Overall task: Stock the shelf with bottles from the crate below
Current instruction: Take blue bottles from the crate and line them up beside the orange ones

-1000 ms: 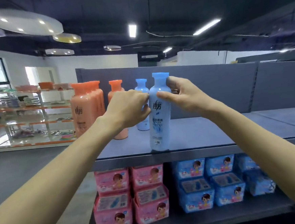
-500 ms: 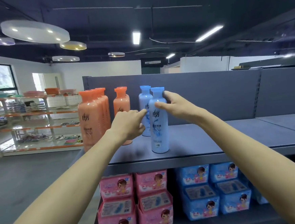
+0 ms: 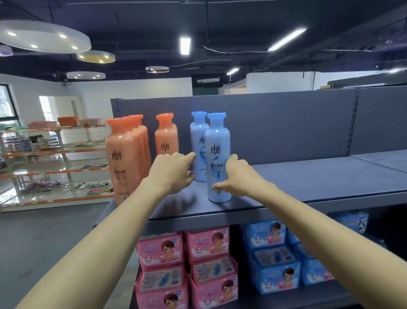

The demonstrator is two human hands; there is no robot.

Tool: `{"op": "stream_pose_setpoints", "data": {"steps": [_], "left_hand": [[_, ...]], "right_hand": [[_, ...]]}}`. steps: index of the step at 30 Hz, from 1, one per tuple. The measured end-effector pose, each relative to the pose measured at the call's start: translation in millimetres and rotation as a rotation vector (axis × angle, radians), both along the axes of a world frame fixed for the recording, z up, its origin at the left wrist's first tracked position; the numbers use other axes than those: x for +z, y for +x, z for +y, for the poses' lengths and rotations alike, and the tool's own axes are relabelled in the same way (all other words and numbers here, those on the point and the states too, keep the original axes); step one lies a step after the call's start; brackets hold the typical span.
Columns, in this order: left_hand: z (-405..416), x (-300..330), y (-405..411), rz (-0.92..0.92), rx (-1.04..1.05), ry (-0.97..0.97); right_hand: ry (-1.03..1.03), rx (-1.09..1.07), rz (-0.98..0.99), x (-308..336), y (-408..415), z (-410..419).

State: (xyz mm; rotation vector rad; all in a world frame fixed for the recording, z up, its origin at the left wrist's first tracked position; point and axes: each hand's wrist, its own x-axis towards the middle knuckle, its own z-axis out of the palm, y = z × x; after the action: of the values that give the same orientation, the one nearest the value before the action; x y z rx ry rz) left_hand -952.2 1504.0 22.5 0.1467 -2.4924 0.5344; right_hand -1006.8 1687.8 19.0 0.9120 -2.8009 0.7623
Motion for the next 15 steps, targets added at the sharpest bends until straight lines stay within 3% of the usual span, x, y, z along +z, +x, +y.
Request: {"op": "stream_pose_setpoints", "data": {"steps": [15], "left_hand": [[-2,-21,-3,-0.06,0.047,0.025]], "right_hand": [[-0.15,0.036,-0.102,-14,-37,-50]]}}
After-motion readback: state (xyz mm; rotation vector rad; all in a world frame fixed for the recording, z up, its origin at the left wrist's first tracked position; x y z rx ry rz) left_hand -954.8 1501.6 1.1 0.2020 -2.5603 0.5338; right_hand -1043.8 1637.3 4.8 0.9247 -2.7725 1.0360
